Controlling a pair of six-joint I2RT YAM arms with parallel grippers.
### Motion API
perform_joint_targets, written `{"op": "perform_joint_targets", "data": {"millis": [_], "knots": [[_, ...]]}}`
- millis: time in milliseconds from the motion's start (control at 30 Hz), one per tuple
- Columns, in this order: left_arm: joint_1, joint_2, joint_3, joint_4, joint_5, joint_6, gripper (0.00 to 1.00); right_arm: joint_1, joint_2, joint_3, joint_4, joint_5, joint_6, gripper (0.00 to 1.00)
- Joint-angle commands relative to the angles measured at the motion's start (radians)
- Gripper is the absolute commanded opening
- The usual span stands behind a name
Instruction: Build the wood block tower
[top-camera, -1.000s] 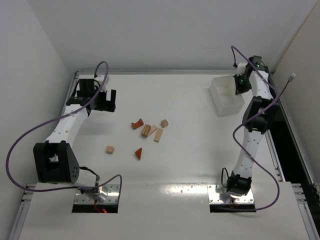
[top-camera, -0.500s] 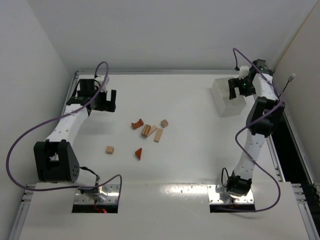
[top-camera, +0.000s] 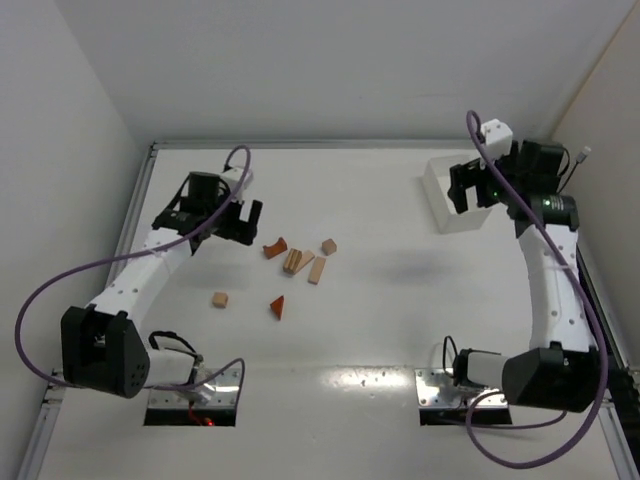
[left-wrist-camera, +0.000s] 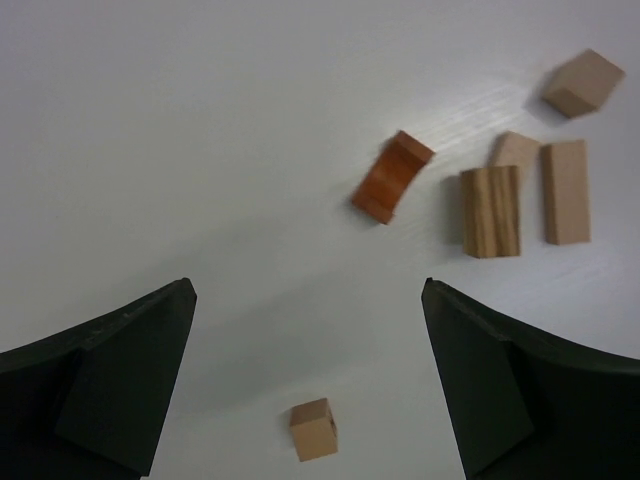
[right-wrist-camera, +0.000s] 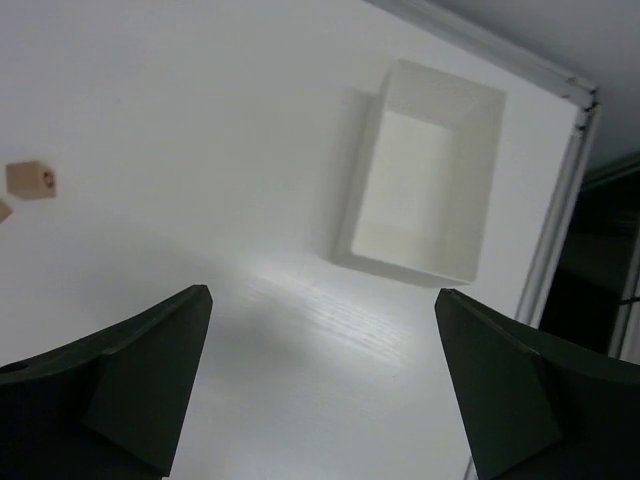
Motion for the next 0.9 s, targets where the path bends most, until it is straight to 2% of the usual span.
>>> {"op": "perform_joint_targets", "data": {"millis": [0, 33, 100, 133, 300, 400, 467, 567, 633, 867], "knots": [[-0.113, -0.037, -0.018, -0.028, -0.016, 0.048, 0.95, 0.037, 0.043, -0.099, -0.067, -0.065, 0.003, 0.92], [-0.173, -0.037, -0.018, -0.037, -0.027, 0.048, 0.91, 0.06, 0.043, -0.116, -0.094, -0.074, 0.003, 0.9], [-0.221, -0.037, -0.001, -0.047, 0.005, 0.048, 0.79, 0.083, 0.054, -0.174, -0.108, -0.089, 0.013, 0.84], [-0.261, -0.008, 0.01, -0.063, 0.018, 0.048, 0.67, 0.107, 0.054, -0.194, -0.108, -0.101, 0.013, 0.84], [-0.379, 0.101, 0.076, -0.077, 0.064, 0.037, 0.39, 0.141, 0.054, -0.27, -0.079, -0.048, 0.035, 0.83], [-0.428, 0.208, 0.12, -0.087, 0.126, 0.025, 0.36, 0.161, 0.054, -0.27, -0.079, -0.023, 0.044, 0.83], [-0.442, 0.257, 0.157, -0.087, 0.153, -0.001, 0.29, 0.17, 0.054, -0.27, -0.079, -0.011, 0.044, 0.83], [-0.462, 0.334, 0.189, -0.065, 0.176, -0.012, 0.25, 0.179, 0.054, -0.27, -0.079, 0.0, 0.044, 0.83], [-0.462, 0.374, 0.198, -0.054, 0.176, -0.021, 0.21, 0.18, 0.072, -0.258, -0.079, 0.021, 0.044, 0.83], [-0.462, 0.426, 0.179, -0.035, 0.108, -0.03, 0.18, 0.189, 0.11, -0.219, -0.088, 0.043, 0.044, 0.83]]}}
